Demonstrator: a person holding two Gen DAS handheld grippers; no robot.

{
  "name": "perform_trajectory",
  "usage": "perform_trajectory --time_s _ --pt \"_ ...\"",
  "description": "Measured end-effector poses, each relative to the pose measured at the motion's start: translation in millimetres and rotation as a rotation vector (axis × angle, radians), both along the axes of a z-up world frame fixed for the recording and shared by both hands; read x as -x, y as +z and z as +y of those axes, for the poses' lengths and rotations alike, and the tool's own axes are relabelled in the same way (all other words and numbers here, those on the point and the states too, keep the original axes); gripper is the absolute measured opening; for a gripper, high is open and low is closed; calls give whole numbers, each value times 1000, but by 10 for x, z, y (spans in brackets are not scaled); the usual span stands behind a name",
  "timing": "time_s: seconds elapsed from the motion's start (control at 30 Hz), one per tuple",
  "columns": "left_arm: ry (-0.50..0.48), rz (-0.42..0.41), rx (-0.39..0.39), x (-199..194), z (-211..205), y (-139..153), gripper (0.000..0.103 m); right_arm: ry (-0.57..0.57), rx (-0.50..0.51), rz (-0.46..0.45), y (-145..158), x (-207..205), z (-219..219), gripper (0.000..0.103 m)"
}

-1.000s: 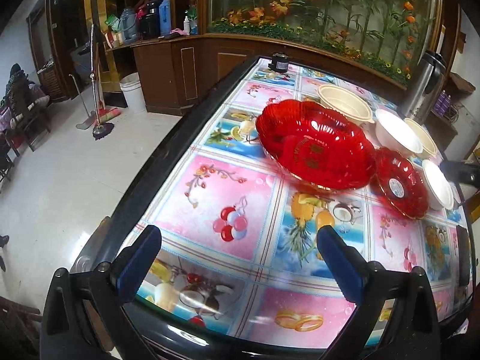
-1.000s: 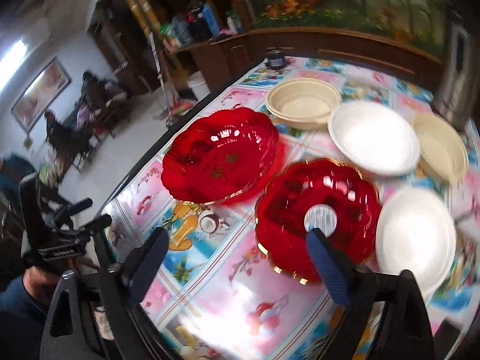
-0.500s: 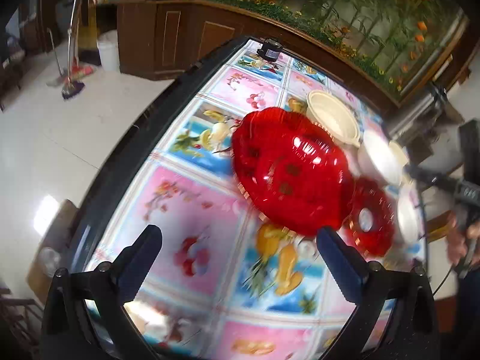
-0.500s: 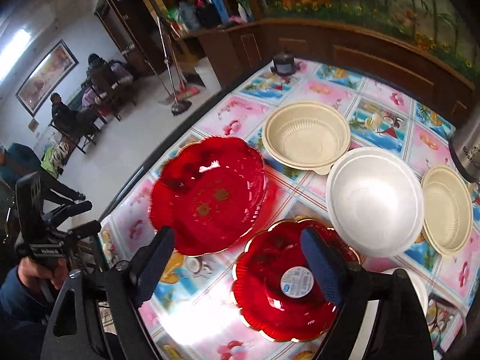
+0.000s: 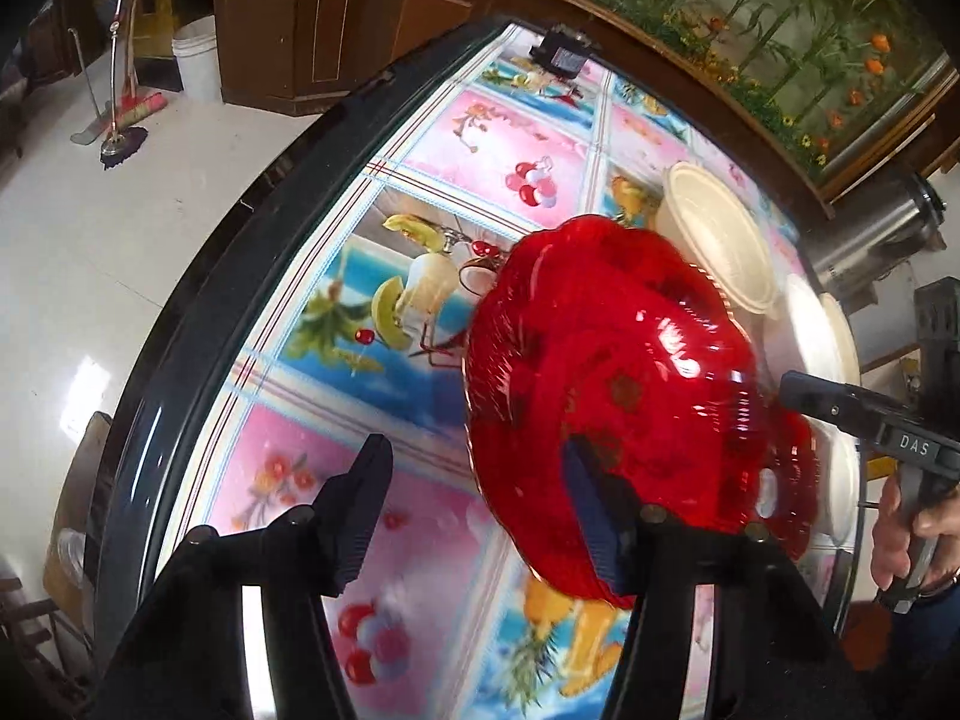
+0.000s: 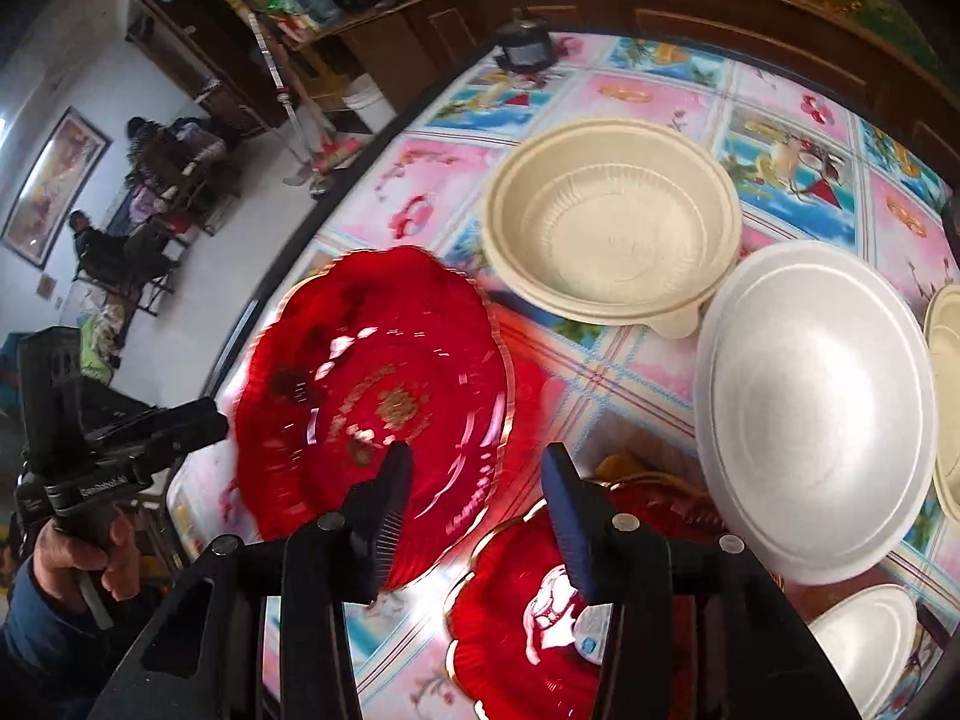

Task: Organize plates and bowls

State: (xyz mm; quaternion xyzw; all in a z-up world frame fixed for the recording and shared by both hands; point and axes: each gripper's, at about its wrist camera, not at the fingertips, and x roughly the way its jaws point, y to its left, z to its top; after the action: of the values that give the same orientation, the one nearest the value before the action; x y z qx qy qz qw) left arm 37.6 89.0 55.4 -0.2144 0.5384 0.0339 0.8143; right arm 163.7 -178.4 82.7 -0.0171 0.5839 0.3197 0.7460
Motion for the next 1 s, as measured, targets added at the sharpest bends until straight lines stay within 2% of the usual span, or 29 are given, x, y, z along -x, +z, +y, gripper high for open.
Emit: perform_trajectory --time_s 0.03,0.07,0.1,0.13,0.2,0.33,0.6,0.77,1.0 --pt "-6 5 10 -33 3 -39 50 -7 10 -2 -30 -14 8 47" --pt "-11 15 15 -72 0 -87 37 -14 20 -2 -54 -38 9 43" --pt "-17 24 21 -108 -5 -130 24 -20 21 7 -91 -55 8 33" --pt "-27 27 31 -145 -22 -168 20 -23 8 22 -123 -69 8 20" --pt "-47 34 10 -181 -75 -213 15 -28 12 28 -156 -76 27 13" --pt "-61 28 -24 -185 -107 -226 15 -32 37 -9 -138 -17 92 7" --pt "-28 7 -62 52 2 -83 15 0 30 -28 -25 210 181 6" --pt "13 -12 -90 456 129 63 15 39 -3 -15 30 490 263 6" --pt "105 -2 -91 1067 326 36 15 141 -35 25 -29 1024 499 6"
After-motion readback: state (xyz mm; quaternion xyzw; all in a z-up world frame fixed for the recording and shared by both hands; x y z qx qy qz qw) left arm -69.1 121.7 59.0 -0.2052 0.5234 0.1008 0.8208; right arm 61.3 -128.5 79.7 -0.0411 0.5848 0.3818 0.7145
